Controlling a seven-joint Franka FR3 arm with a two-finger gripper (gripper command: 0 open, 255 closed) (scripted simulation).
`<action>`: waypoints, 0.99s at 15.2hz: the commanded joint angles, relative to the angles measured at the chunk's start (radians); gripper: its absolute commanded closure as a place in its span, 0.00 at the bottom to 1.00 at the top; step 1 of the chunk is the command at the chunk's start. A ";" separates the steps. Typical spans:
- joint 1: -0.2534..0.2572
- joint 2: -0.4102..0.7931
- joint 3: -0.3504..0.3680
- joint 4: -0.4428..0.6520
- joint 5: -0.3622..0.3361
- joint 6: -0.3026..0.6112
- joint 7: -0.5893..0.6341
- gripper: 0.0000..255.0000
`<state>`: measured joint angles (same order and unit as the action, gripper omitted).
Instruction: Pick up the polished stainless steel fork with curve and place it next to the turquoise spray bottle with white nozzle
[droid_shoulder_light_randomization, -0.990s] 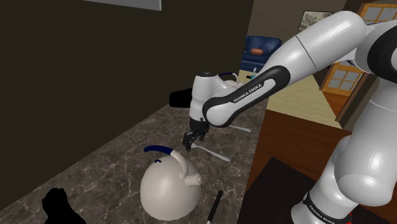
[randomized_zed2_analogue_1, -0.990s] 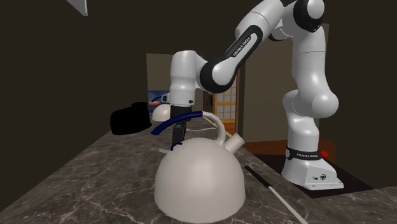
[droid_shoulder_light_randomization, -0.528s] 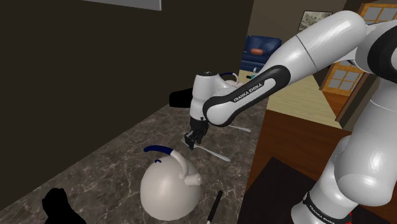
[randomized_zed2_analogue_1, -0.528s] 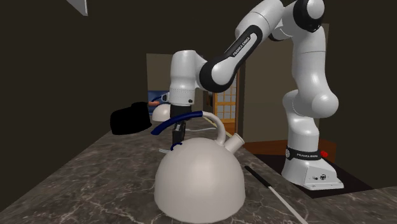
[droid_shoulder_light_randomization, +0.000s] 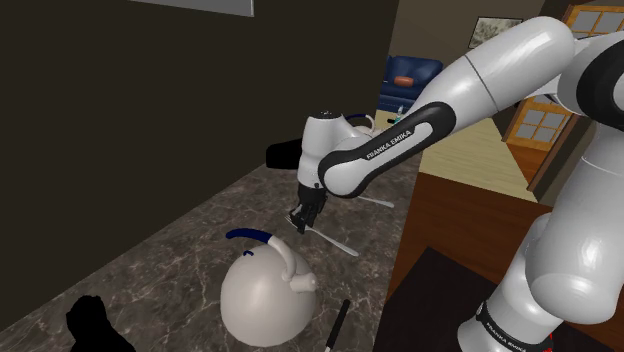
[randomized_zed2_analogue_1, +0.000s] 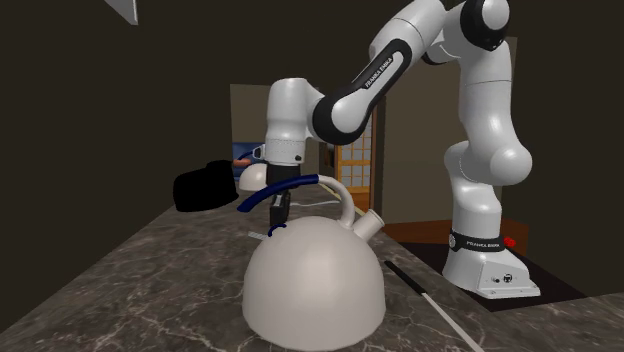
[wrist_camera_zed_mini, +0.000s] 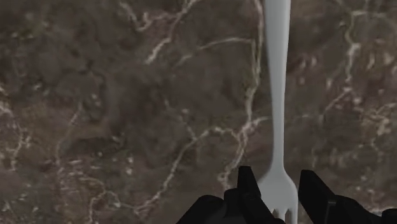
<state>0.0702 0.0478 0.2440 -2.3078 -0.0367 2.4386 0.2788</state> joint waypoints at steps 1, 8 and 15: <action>0.003 -0.007 0.004 -0.005 0.007 -0.013 -0.003 1.00; 0.003 -0.068 0.004 0.031 0.030 -0.107 -0.020 1.00; 0.002 -0.117 0.002 0.077 0.046 -0.201 -0.033 1.00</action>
<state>0.0720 -0.0615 0.2461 -2.2357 0.0072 2.2505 0.2467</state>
